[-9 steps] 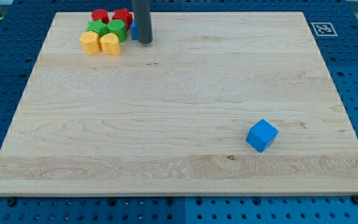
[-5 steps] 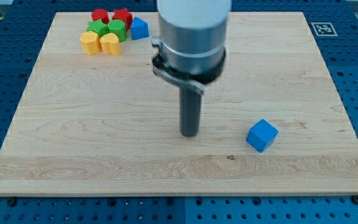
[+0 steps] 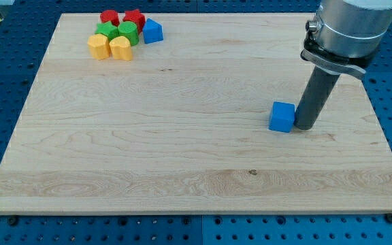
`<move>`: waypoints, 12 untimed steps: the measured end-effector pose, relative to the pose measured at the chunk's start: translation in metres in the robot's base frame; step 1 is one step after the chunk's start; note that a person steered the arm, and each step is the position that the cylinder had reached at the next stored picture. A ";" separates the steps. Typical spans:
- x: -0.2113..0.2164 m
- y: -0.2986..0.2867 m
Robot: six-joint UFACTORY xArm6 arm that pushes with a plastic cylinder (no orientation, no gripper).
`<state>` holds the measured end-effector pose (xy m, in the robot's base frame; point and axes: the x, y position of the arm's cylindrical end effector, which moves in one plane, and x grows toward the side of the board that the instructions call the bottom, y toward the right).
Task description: Place the blue cube right to the yellow heart
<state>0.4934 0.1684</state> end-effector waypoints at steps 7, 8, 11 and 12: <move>-0.081 -0.052; -0.034 -0.044; -0.084 -0.163; -0.074 -0.164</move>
<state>0.4191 0.0042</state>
